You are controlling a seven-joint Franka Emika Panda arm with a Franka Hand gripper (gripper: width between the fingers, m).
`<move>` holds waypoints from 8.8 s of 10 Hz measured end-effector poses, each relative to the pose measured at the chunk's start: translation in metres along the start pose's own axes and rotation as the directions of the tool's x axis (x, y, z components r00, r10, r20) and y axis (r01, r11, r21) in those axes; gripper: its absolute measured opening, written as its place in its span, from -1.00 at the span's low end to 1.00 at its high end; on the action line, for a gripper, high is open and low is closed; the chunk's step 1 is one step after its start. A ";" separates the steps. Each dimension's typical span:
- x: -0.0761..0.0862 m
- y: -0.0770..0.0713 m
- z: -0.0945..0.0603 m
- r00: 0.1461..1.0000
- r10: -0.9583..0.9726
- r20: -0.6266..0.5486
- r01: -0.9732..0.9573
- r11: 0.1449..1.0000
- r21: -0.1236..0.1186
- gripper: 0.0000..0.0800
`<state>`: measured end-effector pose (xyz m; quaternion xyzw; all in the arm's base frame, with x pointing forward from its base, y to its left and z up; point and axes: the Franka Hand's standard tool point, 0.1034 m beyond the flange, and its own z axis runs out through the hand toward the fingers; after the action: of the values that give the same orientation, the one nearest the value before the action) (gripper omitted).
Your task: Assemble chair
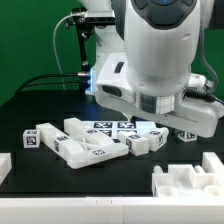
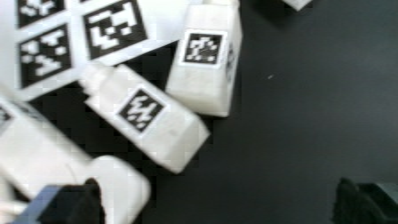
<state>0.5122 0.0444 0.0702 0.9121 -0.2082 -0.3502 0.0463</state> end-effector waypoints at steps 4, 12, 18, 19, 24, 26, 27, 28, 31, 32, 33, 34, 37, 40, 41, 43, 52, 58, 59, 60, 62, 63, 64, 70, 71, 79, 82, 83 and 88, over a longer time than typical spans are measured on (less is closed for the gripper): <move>-0.013 -0.001 0.013 0.997 0.014 0.070 -0.018 0.998 0.058 0.62; -0.018 0.024 0.042 0.906 0.068 0.417 -0.145 0.977 0.156 0.62; -0.049 0.011 0.055 0.957 0.078 0.280 -0.109 0.990 0.094 0.62; -0.049 0.010 0.055 0.957 0.078 0.280 -0.108 0.990 0.093 0.62; -0.040 0.001 0.077 0.963 0.114 0.243 -0.162 0.969 0.188 0.62; -0.041 0.010 0.078 0.955 0.107 0.277 -0.164 0.968 0.191 0.62; -0.040 0.011 0.078 0.955 0.110 0.276 -0.166 0.967 0.191 0.62; -0.040 0.010 0.078 0.955 0.110 0.276 -0.166 0.968 0.190 0.62; -0.041 0.005 0.083 0.940 0.128 0.316 -0.214 0.943 0.254 0.62; -0.040 0.004 0.083 0.938 0.141 0.317 -0.226 0.942 0.249 0.62; -0.042 0.001 0.084 0.937 0.142 0.320 -0.228 0.941 0.249 0.62; -0.042 0.002 0.087 0.934 0.145 0.327 -0.233 0.940 0.250 0.62; -0.041 0.003 0.100 0.930 0.152 0.334 -0.239 0.942 0.237 0.62; -0.038 -0.003 0.110 0.932 0.154 0.328 -0.236 0.945 0.228 0.62; -0.039 -0.005 0.112 0.930 0.159 0.330 -0.240 0.945 0.222 0.62; -0.040 -0.006 0.113 0.929 0.161 0.333 -0.243 0.945 0.220 0.62; -0.058 0.000 0.057 0.945 0.117 0.307 -0.198 0.948 0.249 -0.28; -0.055 -0.007 0.015 0.987 0.127 -0.095 -0.098 0.960 0.264 -0.28; -0.052 -0.012 0.010 0.978 0.129 -0.165 -0.080 0.958 0.277 -0.28; -0.050 -0.012 -0.008 0.972 0.097 -0.214 -0.035 0.961 0.275 -0.28; -0.032 -0.021 -0.046 0.922 0.035 -0.386 0.064 0.968 0.241 -0.28; -0.034 -0.028 -0.040 0.888 0.020 -0.460 0.099 0.967 0.235 -0.28; -0.037 -0.031 -0.038 0.867 0.043 -0.497 0.097 0.963 0.252 -0.28; -0.019 -0.035 -0.070 0.637 0.035 -0.770 0.234 0.943 0.237 -0.28; -0.026 -0.048 -0.069 0.611 0.027 -0.791 0.253 0.940 0.227 -0.28; 0.026 -0.027 -0.094 0.446 -0.290 -0.847 0.426 0.901 -0.084 -0.28; 0.027 -0.033 -0.093 0.441 -0.268 -0.856 0.417 0.906 -0.068 -0.28; 0.028 -0.048 -0.088 0.415 -0.258 -0.872 0.418 0.906 -0.069 -0.28; 0.035 -0.064 -0.096 0.328 -0.252 -0.911 0.427 0.899 -0.095 -0.28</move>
Offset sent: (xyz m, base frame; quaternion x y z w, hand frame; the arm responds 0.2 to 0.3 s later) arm -0.0460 0.0263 0.0045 0.0910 -0.0695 0.0210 0.9932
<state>0.6205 0.0821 0.1057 0.9761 0.0188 0.2163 0.0027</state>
